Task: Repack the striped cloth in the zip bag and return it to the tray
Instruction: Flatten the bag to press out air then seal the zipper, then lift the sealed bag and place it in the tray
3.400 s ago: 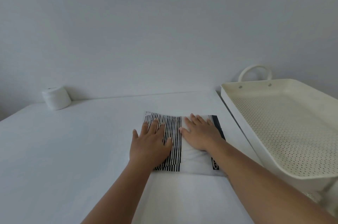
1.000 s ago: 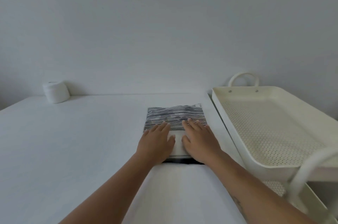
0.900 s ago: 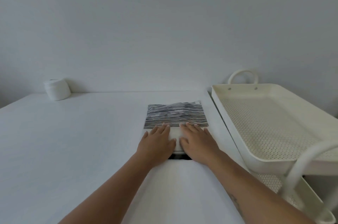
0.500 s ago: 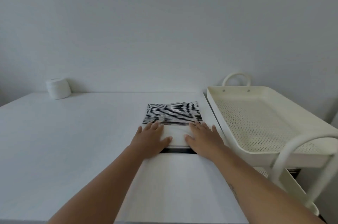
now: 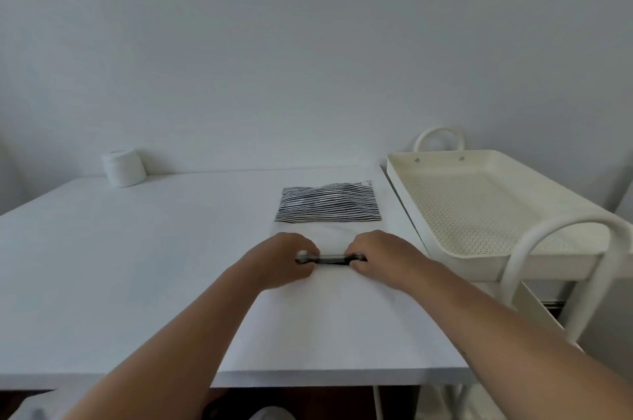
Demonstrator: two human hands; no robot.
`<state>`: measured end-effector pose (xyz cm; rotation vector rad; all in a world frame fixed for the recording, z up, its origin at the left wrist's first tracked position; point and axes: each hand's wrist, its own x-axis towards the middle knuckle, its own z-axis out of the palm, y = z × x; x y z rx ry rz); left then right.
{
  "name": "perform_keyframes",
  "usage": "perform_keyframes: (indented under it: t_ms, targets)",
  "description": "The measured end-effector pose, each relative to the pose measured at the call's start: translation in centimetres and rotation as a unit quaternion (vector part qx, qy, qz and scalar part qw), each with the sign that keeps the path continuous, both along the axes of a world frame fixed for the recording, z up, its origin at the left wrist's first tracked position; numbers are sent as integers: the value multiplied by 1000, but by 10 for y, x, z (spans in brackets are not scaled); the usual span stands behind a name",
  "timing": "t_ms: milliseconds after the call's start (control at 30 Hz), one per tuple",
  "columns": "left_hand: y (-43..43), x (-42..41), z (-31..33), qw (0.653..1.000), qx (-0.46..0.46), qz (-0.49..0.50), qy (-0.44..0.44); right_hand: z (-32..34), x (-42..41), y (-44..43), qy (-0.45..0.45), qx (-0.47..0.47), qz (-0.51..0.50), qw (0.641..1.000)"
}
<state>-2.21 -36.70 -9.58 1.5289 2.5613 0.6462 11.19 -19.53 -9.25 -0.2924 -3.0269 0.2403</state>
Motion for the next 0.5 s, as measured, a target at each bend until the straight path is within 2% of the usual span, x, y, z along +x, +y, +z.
perform_keyframes:
  t_ms: [100, 200, 333, 433, 500]
  targets:
    - [-1, 9, -1, 997, 4, 3, 82, -3, 2, -6, 25, 42, 1, 999]
    - [2, 8, 6, 992, 35, 8, 122, 2, 0, -6, 58, 25, -14, 998]
    - [10, -1, 39, 992, 84, 9, 99, 30, -6, 1, 82, -27, -12, 996]
    - [21, -14, 76, 995, 73, 8, 60, 62, -16, 11, 116, -60, -30, 991]
    - [29, -24, 106, 997, 40, -5, 64, 90, -24, 19, 130, -82, -39, 987]
